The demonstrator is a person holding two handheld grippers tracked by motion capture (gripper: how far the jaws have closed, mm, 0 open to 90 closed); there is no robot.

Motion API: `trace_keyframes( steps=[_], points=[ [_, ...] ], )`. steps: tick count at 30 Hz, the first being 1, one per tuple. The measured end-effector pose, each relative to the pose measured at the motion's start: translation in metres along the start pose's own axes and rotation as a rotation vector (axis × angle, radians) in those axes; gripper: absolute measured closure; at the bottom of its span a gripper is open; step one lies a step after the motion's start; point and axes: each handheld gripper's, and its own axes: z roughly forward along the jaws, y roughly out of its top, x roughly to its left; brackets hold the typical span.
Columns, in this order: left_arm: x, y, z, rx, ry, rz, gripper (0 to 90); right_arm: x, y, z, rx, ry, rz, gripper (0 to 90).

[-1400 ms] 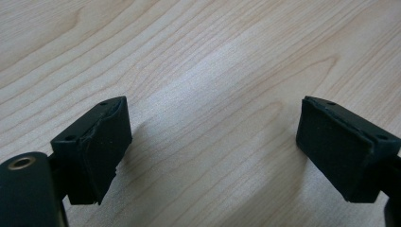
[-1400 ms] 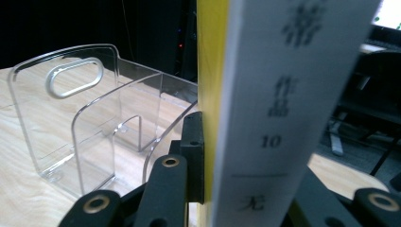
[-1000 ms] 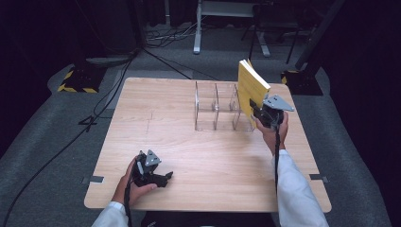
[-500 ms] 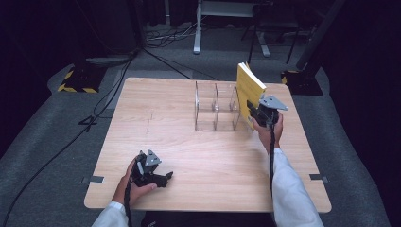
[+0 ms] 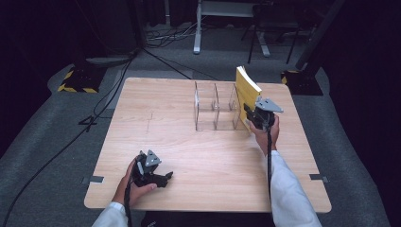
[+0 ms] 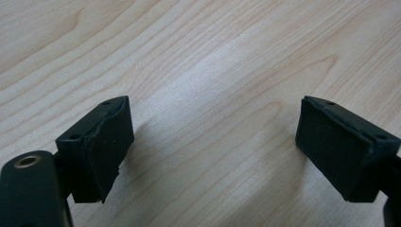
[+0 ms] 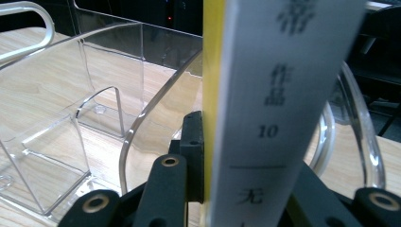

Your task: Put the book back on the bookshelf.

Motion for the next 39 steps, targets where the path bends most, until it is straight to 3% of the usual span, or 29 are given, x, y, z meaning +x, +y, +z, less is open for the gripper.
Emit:
trace_keyframes(
  steps=[22,29,32,39],
  points=[
    [-0.002,0.000,0.000,0.001,-0.006,-0.005,12.8,-0.004,-0.016,-0.011,0.027,-0.012,0.026,69.6],
    [-0.002,0.000,0.000,0.001,-0.004,-0.007,12.7,-0.007,-0.015,-0.019,0.049,0.010,0.011,70.9],
    [-0.002,0.000,0.000,0.001,-0.004,-0.007,12.7,-0.008,-0.012,-0.025,0.071,0.024,-0.036,70.9],
    [-0.002,0.000,0.000,0.001,-0.004,-0.008,12.7,-0.012,-0.011,-0.032,0.090,0.045,-0.060,69.5]
  ],
)
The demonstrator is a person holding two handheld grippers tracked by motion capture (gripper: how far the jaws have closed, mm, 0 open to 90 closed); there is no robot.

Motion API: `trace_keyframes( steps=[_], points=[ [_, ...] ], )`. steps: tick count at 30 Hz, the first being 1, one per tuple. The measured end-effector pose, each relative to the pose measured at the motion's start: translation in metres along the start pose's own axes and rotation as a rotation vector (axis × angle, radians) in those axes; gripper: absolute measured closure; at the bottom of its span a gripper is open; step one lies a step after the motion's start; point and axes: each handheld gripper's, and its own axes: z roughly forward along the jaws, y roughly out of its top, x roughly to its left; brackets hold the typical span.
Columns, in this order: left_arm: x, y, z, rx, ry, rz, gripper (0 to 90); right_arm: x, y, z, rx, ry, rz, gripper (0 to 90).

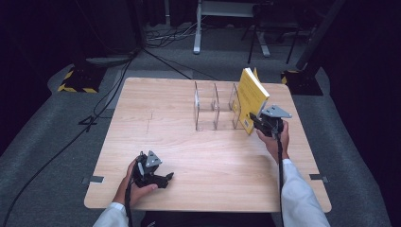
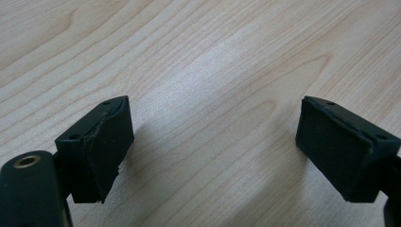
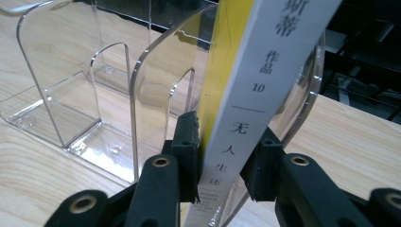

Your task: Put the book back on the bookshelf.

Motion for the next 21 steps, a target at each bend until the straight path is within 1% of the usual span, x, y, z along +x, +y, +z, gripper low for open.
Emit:
trace_keyframes(
  steps=[4,10,12,15,21],
  points=[
    [0.000,0.000,0.000,0.000,0.000,0.000,12.7,-0.002,0.001,-0.003,0.012,0.021,-0.009,67.3],
    [0.000,0.000,0.000,0.000,0.000,0.000,12.7,-0.006,0.006,-0.012,0.021,0.042,-0.043,66.7],
    [0.000,0.000,0.000,0.000,-0.001,0.001,12.7,-0.008,0.008,-0.015,0.025,0.055,-0.039,67.4],
    [0.000,0.000,0.000,-0.001,0.000,0.001,12.8,-0.011,0.010,-0.020,0.024,0.060,-0.042,67.8],
    [0.000,0.000,0.000,0.000,0.000,0.000,12.7,-0.014,0.011,-0.024,0.028,0.078,-0.048,68.7]
  ],
)
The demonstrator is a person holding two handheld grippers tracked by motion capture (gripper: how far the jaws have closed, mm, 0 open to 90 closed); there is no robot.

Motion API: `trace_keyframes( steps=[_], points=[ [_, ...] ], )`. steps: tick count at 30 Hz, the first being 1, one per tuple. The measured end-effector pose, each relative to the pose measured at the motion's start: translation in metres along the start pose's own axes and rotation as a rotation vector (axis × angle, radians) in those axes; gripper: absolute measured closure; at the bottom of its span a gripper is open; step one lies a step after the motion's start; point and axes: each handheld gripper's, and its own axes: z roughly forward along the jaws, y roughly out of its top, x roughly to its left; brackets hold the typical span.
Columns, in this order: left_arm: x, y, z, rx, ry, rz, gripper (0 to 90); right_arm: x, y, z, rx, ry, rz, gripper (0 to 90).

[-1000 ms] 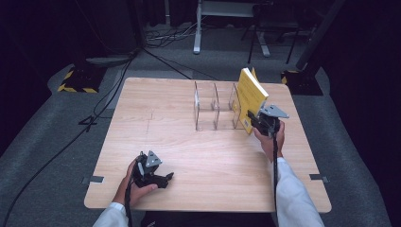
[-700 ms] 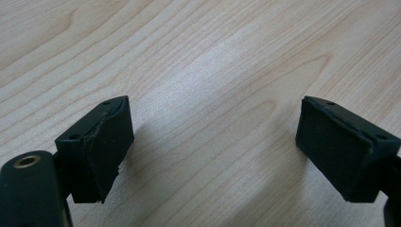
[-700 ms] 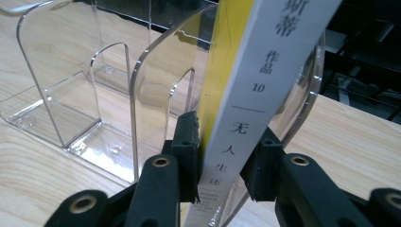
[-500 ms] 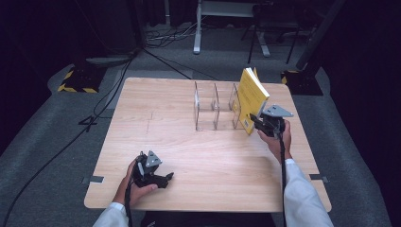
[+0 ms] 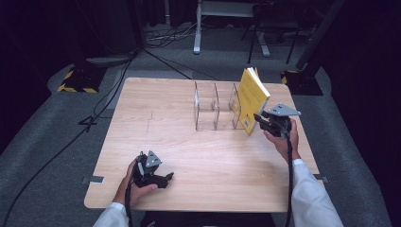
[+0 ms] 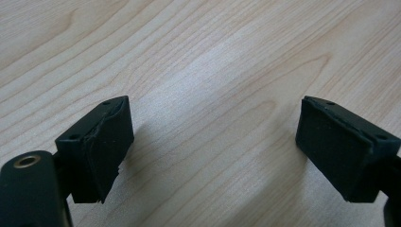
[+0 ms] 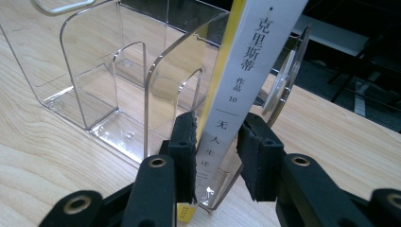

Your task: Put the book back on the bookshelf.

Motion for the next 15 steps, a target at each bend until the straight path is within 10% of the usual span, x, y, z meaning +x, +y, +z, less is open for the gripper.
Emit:
trace_keyframes(
  steps=[15],
  points=[
    [0.000,0.000,0.000,0.000,0.000,-0.001,12.7,-0.003,-0.001,-0.013,0.039,-0.008,-0.031,63.4]
  ],
)
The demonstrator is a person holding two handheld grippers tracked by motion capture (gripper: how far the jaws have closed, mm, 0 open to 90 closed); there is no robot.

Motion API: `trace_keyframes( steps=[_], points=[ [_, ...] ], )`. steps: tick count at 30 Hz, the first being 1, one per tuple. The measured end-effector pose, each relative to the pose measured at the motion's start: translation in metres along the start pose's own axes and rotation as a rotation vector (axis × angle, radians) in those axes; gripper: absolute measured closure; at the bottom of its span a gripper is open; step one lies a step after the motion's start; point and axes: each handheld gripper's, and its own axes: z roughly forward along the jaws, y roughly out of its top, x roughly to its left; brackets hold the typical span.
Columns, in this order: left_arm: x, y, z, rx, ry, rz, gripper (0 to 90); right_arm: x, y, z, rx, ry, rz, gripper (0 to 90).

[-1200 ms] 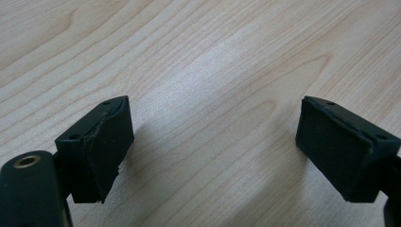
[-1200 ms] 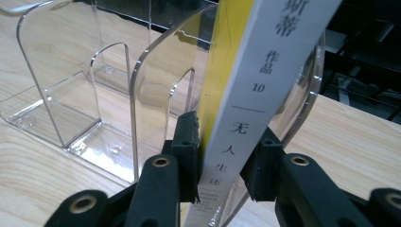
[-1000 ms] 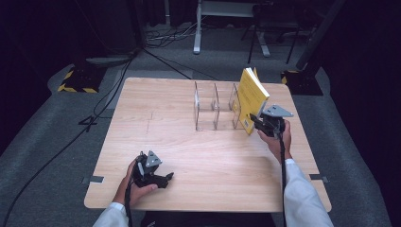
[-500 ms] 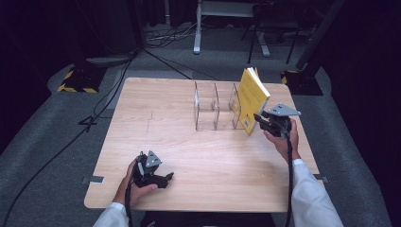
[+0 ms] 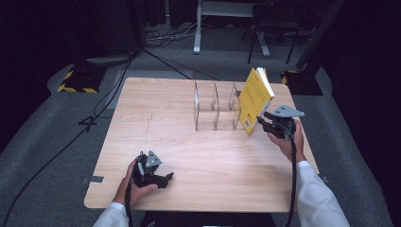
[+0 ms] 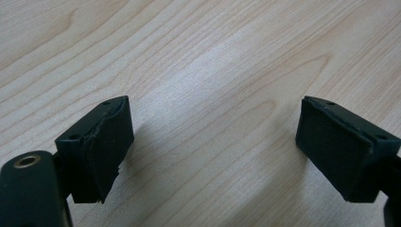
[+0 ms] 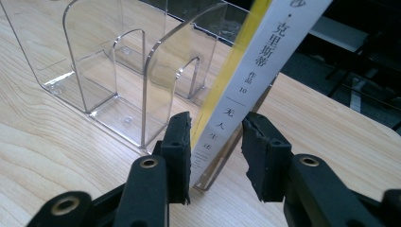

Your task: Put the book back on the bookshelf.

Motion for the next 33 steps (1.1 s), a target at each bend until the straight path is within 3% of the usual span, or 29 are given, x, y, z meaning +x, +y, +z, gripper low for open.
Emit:
trace_keyframes(
  steps=[13,21,33],
  points=[
    [0.001,0.001,0.000,0.001,-0.001,0.011,12.7,0.001,-0.004,-0.014,0.032,0.012,-0.043,59.2],
    [0.001,0.000,0.000,0.001,-0.002,0.008,12.6,0.005,-0.007,-0.022,0.054,0.027,-0.061,50.3],
    [0.001,0.000,0.000,0.001,0.002,0.012,12.7,0.011,-0.020,-0.036,0.121,0.078,-0.119,42.0]
  ],
)
